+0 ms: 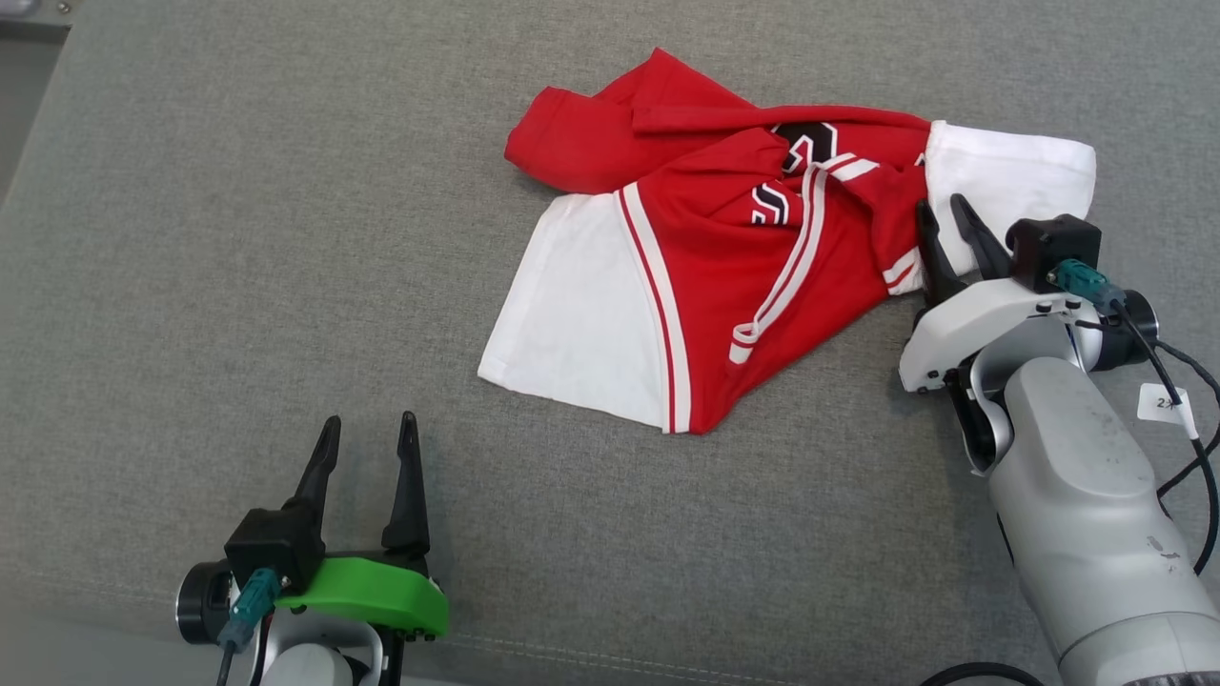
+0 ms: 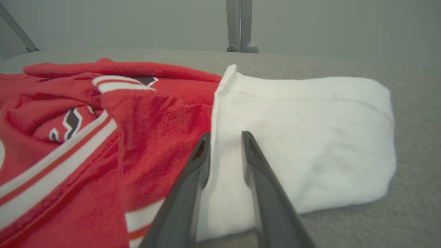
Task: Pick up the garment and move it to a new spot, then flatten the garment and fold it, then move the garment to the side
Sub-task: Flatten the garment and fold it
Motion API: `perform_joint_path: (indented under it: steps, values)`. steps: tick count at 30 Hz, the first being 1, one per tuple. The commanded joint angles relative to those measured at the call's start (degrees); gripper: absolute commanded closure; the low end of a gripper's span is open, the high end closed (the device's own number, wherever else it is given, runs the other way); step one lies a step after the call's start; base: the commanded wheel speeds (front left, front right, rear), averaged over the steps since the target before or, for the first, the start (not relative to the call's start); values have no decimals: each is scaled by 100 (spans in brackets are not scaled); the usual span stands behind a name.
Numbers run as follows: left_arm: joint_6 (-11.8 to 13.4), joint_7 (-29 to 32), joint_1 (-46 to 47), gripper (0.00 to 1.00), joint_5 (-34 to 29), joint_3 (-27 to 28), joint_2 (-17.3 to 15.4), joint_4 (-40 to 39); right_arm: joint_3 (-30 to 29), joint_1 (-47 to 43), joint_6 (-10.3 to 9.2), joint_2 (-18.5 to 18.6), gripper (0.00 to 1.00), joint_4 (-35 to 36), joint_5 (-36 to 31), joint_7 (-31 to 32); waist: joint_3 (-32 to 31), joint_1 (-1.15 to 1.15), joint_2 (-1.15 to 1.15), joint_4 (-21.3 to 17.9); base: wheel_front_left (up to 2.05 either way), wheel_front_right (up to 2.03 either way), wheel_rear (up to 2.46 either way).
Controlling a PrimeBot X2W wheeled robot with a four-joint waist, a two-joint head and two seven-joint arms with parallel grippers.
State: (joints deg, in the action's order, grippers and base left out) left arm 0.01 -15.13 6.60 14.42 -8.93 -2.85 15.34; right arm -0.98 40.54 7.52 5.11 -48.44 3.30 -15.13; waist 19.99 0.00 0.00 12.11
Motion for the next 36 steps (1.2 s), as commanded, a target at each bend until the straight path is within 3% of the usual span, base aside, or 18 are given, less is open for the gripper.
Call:
perform_joint_path:
  steps: [1, 3, 4, 6, 14, 23, 28, 31, 32, 33, 36]
  values:
    - [15, 1, 107, 0, 24, 5, -13, -5, -33, -96, -7, 10, 57, 30, -31, -1, -16, 0, 0, -57, 0, 0, 0]
    - [12, 1, 110, 0, 26, -1, -13, 20, -94, -150, -7, 3, 60, 48, -54, -1, -25, 0, 0, -103, 0, 0, 0]
    - [8, 1, 109, 0, 24, -2, -13, 41, -118, -177, -7, -1, 67, 35, -58, -1, -30, 0, 0, -121, 0, 0, 0]
    - [7, 1, 131, 0, 27, 6, -13, 59, -156, -183, -7, -1, 100, 10, -88, -1, -34, 0, 0, -150, 0, 0, 0]
    - [-28, 2, 171, 0, 45, 24, -13, 55, -315, 7, -7, 121, 100, 424, 19, -1, -8, 0, 0, -150, 0, 0, 0]
    - [-64, 2, 275, 0, 115, -198, -13, 84, -146, 1415, -7, 1173, 100, 606, -409, -1, 217, 0, 0, 280, 0, 0, 0]
    - [-6, 1, 202, 0, 201, -319, -12, 132, -64, 2159, -9, 1520, 100, 620, -566, -1, 286, 0, 0, 550, 0, 0, 0]
    - [16, 1, 170, 0, 230, -369, -12, 167, -319, 2217, -9, 1666, 100, 386, -712, -1, 294, 0, 0, 628, 0, 0, 0]
    - [19, 2, 161, 0, 246, -382, -12, 188, -444, 2145, -9, 1717, 58, 148, -808, 39, 276, 0, 0, 641, 0, 0, 0]
    - [29, 1, 148, 0, 251, -397, -12, 211, -595, 2102, -9, 1754, 0, -58, -906, 52, 252, 0, 0, 645, 0, 0, 0]
    - [56, 1, 144, 0, 278, -432, -12, 233, -1034, 1960, -9, 1801, 0, -492, -1219, 52, 148, 0, 0, 599, 0, 0, 0]
